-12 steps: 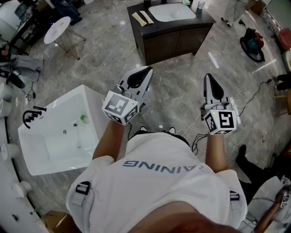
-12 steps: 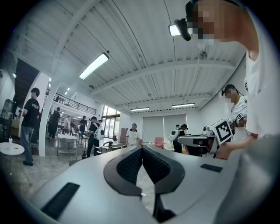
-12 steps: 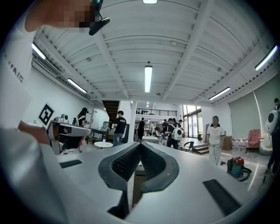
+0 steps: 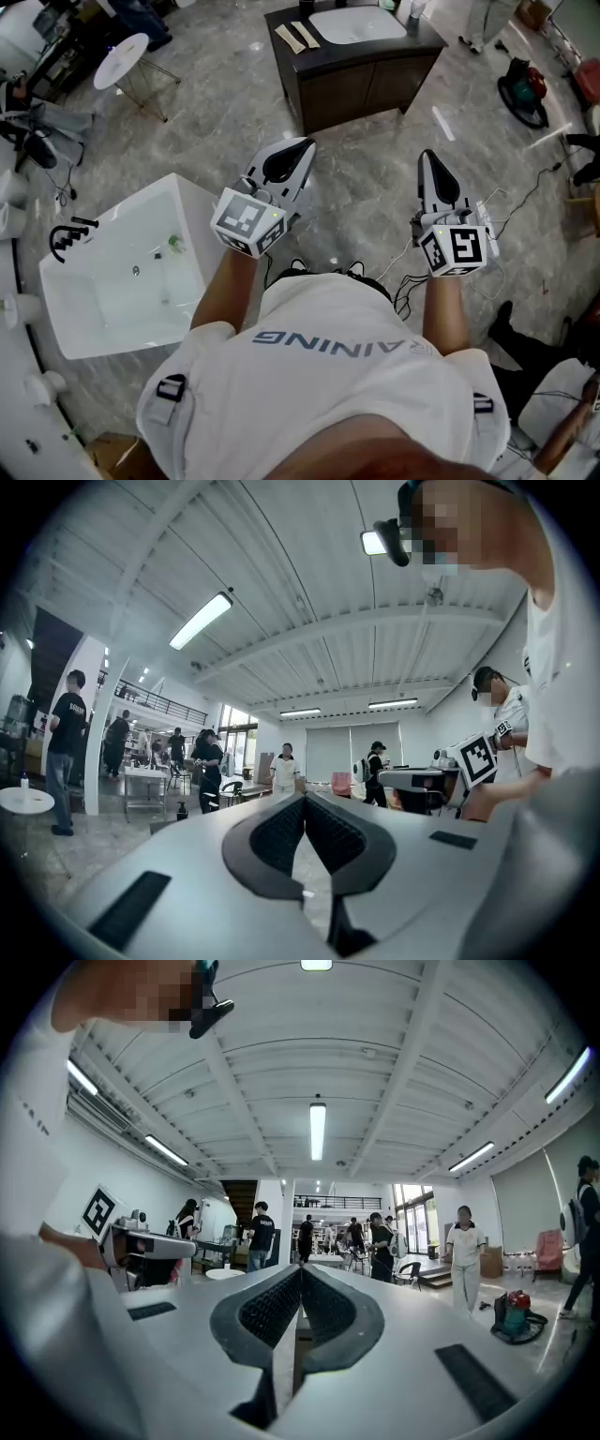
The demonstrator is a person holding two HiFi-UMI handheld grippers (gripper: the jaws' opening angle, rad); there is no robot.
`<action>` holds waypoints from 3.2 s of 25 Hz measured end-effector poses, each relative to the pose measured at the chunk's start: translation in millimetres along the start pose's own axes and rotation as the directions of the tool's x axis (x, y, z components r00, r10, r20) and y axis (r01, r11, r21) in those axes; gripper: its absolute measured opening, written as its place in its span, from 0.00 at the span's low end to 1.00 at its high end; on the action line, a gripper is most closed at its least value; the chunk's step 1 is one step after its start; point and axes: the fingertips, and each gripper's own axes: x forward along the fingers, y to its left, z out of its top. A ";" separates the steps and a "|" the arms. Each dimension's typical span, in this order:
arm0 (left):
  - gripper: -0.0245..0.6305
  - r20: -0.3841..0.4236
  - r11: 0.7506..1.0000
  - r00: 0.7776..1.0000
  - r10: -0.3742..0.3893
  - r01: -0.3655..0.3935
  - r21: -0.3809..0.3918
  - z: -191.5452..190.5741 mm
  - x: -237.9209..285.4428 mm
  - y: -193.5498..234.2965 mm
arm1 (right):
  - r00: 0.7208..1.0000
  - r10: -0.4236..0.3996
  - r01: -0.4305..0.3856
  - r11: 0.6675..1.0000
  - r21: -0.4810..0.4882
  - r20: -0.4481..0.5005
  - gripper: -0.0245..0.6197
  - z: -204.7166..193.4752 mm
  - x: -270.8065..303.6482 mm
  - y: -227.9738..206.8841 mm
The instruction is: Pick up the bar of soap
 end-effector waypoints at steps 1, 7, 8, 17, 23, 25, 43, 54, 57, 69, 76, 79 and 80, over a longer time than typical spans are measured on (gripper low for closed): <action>0.05 0.000 1.000 1.000 0.001 -0.001 0.000 0.5 0.2 0.4 | 1.000 0.004 -0.004 1.000 0.006 0.005 0.06 0.0 0.3 -0.5; 0.05 -0.001 1.000 1.000 0.003 -0.003 -0.002 0.2 4.6 1.1 | 1.000 -0.014 0.014 1.000 -0.009 -0.002 0.06 0.6 1.6 -5.2; 0.05 -0.002 1.000 1.000 0.002 -0.002 -0.002 0.2 5.3 0.7 | 1.000 -0.015 0.015 1.000 -0.010 -0.003 0.06 0.5 1.7 -6.1; 0.05 -0.011 1.000 1.000 0.010 -0.010 0.003 -2.0 20.9 -6.5 | 1.000 -0.016 0.016 1.000 0.006 -0.003 0.06 -6.3 -1.6 -25.5; 0.05 -0.016 1.000 0.999 0.028 -0.028 0.008 -1.6 49.2 -27.3 | 1.000 -0.002 0.002 1.000 0.017 -0.006 0.06 -10.1 -9.5 -62.8; 0.05 -0.019 0.999 0.999 0.035 -0.034 0.009 -2.7 60.9 -37.1 | 1.000 -0.001 0.000 1.000 0.024 0.002 0.06 -10.6 -13.7 -79.3; 0.05 -0.053 1.000 0.998 0.022 -0.021 0.005 -22.1 144.6 -65.0 | 0.999 -0.042 0.040 0.998 0.056 0.035 0.06 -30.9 -16.7 -171.6; 0.05 -0.042 1.000 0.999 -0.024 0.023 -0.021 -25.2 211.8 -1.4 | 0.997 -0.079 0.079 0.997 0.027 0.005 0.06 -31.0 63.0 -206.9; 0.05 -0.044 0.999 0.999 -0.021 0.019 -0.032 -25.7 225.9 33.2 | 0.997 -0.071 0.071 0.997 0.016 -0.008 0.06 -29.2 100.0 -205.6; 0.05 -0.046 0.998 0.999 -0.005 0.003 -0.058 -36.1 257.1 171.9 | 0.996 -0.076 0.076 0.997 -0.004 -0.040 0.06 -30.8 237.6 -191.2; 0.05 -0.047 0.998 0.999 0.004 -0.007 -0.068 -39.0 272.7 217.7 | 0.997 -0.051 0.050 0.999 -0.012 -0.057 0.06 -38.3 290.1 -187.8; 0.05 -0.040 0.998 0.999 0.008 -0.010 -0.067 -36.7 289.1 228.0 | 0.997 -0.048 0.048 0.999 -0.011 -0.054 0.06 -37.5 307.0 -199.1; 0.05 -0.038 0.998 0.999 0.008 -0.011 -0.065 -36.1 296.0 230.2 | 0.998 -0.044 0.043 0.999 -0.011 -0.050 0.06 -38.3 312.7 -204.7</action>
